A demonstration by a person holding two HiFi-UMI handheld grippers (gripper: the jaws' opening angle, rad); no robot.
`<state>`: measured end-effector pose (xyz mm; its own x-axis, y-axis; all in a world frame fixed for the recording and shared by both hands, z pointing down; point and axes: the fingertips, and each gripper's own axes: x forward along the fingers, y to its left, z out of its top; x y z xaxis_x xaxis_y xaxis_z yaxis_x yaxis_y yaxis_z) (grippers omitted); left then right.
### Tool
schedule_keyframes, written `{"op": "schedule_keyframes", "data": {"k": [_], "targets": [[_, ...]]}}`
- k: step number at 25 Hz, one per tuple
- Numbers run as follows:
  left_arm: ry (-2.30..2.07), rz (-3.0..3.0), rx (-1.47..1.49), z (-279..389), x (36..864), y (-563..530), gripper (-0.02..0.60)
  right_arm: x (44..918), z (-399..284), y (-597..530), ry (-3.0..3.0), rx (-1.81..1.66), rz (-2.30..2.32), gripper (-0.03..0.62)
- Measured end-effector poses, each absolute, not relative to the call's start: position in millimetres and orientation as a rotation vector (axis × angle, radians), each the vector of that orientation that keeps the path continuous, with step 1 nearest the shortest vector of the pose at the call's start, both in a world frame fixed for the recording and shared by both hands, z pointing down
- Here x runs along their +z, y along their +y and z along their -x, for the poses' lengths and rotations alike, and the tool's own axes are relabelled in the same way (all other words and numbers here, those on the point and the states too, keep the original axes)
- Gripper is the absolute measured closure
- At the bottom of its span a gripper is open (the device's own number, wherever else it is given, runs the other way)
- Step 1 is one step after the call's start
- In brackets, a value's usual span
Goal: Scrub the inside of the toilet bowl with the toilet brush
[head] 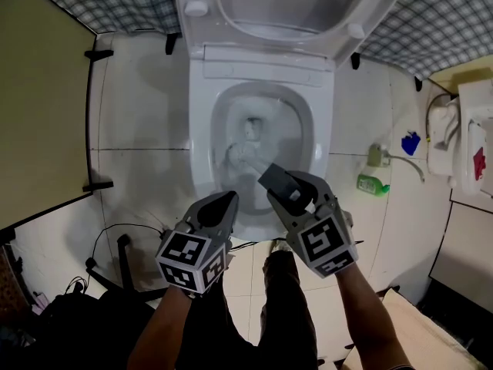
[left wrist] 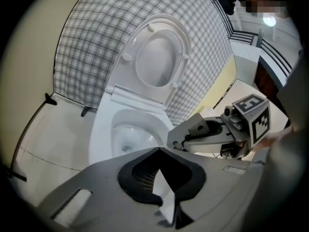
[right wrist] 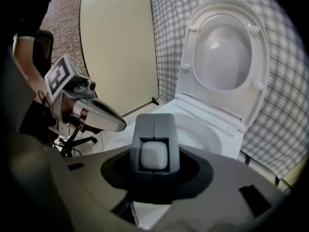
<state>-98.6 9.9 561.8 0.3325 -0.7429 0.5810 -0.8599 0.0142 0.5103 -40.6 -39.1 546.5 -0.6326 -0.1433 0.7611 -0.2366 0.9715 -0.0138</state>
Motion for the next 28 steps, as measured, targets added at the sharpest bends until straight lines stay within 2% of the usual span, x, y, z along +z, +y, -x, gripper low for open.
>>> {"op": "schedule_keyframes", "data": {"k": [12, 21, 28], "targets": [[-1.44, -1.763, 0.167, 95, 554, 18, 0.577, 537, -19, -6, -2.127, 0.051, -0.234, 0.414], [-1.455, -1.757, 0.174, 103, 553, 25, 0.577, 539, -44, -52, -2.048, 0.02, -0.443, 0.414], [-1.477, -1.745, 0.184, 119, 550, 30, 0.577, 536, -31, -113, -2.11, -0.001, -0.689, 0.414]]}}
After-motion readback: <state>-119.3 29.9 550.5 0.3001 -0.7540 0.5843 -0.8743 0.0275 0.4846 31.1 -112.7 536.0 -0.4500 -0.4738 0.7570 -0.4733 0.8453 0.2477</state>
